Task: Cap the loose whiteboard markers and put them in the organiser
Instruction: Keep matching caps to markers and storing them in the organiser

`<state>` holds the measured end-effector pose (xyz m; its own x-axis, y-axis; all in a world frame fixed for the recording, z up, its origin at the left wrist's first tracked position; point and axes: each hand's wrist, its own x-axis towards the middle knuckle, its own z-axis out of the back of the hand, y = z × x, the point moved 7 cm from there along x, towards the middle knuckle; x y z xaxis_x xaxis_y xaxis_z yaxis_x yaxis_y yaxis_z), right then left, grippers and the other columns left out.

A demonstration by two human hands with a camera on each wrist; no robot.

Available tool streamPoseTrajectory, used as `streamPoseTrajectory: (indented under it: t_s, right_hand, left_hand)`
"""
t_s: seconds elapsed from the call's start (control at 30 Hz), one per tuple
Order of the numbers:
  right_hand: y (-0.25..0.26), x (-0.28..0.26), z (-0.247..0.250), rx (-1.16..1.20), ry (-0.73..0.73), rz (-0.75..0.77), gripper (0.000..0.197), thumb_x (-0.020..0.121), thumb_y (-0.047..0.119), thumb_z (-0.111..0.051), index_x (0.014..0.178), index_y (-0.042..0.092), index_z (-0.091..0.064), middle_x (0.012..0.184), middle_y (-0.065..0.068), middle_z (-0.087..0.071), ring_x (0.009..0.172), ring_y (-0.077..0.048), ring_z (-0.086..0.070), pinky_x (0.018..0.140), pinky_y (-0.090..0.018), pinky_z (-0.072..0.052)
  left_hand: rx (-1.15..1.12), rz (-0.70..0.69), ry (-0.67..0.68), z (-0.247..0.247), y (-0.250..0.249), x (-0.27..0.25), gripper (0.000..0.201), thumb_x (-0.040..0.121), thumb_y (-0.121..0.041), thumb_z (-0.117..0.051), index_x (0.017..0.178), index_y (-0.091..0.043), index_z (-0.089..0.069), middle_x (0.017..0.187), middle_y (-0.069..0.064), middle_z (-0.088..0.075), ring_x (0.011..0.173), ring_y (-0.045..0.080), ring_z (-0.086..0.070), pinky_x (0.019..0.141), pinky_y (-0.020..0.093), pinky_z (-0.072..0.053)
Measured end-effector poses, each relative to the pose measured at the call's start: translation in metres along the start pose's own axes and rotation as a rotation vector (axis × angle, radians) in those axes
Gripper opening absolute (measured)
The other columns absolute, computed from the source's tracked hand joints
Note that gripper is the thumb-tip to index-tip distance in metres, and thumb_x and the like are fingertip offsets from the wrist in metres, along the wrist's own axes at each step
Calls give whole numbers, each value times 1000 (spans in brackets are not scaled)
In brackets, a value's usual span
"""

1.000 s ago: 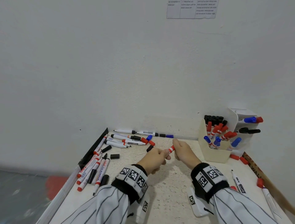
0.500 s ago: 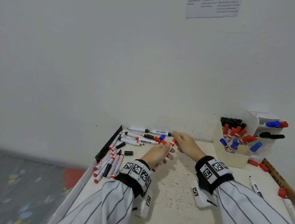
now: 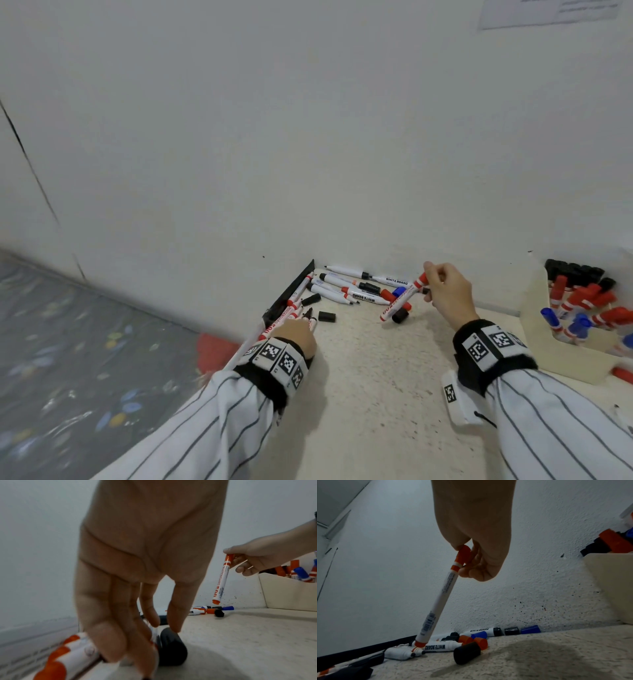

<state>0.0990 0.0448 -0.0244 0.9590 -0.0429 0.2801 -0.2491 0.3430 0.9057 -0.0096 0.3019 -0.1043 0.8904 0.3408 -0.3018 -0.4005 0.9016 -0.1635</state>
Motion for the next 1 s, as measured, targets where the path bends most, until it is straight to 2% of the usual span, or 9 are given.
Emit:
streamPoseTrajectory:
  t_s: [0.2, 0.37, 0.43, 0.53, 0.67, 0.73, 0.8, 0.9, 1.0]
  right_hand:
    - [2, 8, 21, -10, -75, 33, 23, 97, 28, -47, 89, 7, -52, 83, -7, -62, 43, -2, -55, 38, -7, -39]
    - [16, 18, 67, -76, -185, 122, 21, 98, 21, -45, 105, 3, -53, 91, -14, -60, 62, -18, -59, 47, -8, -45]
    - [20, 26, 90, -122, -243, 146, 23, 97, 18, -45, 109, 0, -54, 94, -16, -60, 78, -31, -62, 66, -24, -55]
    - [28, 30, 128, -226, -334, 172, 23, 97, 14, -45, 109, -2, -55, 98, -19, -60, 92, -36, -60, 84, -47, -50]
    - [26, 24, 179, -390, -436, 120, 24, 99, 18, -41, 110, 2, -55, 98, -13, -58, 94, -27, -53, 77, -17, -29]
    - [18, 22, 198, -433, -478, 86, 25, 99, 21, -40, 111, 4, -54, 101, -14, -58, 101, -30, -55, 91, -26, -37]
    - [9, 21, 208, -422, -481, 40, 26, 99, 18, -39, 114, 2, -51, 111, -18, -57, 107, -34, -54, 94, -42, -44]
    - [-1, 23, 212, -445, -446, -13, 24, 97, 8, -41, 115, -4, -52, 112, -23, -57, 106, -36, -54, 88, -41, -44]
    - [-14, 30, 207, -530, -356, -29, 24, 93, 2, -42, 108, -9, -57, 110, -30, -56, 105, -43, -50, 91, -42, -39]
  left_hand:
    - [-147, 43, 67, -10, -3, -1, 72, 89, -15, -51, 150, -10, -13, 150, 11, -31, 133, 25, -39, 106, 33, -40]
    - [-138, 50, 31, -10, -8, 3, 71, 90, -17, -47, 150, -10, -9, 154, 10, -24, 139, 25, -29, 110, 33, -31]
    - [-106, 43, 31, -10, -14, 2, 66, 90, -17, -49, 147, -6, -18, 152, 12, -26, 138, 26, -30, 111, 34, -32]
    - [-129, 17, 52, -13, -26, 3, 55, 87, -22, -54, 137, -6, -38, 142, 11, -40, 130, 25, -41, 107, 36, -39]
    - [-285, -23, 47, -15, -40, 6, 24, 89, -17, -51, 108, -5, -58, 105, 10, -64, 96, 21, -65, 83, 29, -55]
    - [-412, -49, 21, -13, -46, 5, 13, 90, -13, -47, 91, -7, -58, 83, 9, -64, 73, 22, -64, 67, 27, -55]
    - [-526, -78, -3, -12, -50, 6, 13, 91, -12, -45, 85, -9, -56, 75, 7, -61, 64, 20, -59, 66, 29, -55]
    - [-562, -148, -90, -6, -50, 9, 14, 92, -13, -47, 91, -12, -61, 89, 4, -62, 80, 16, -57, 81, 27, -52]
    - [-510, -204, -170, 1, -45, 11, 28, 86, 3, -44, 79, -19, -59, 96, -1, -57, 91, 13, -51, 81, 21, -42]
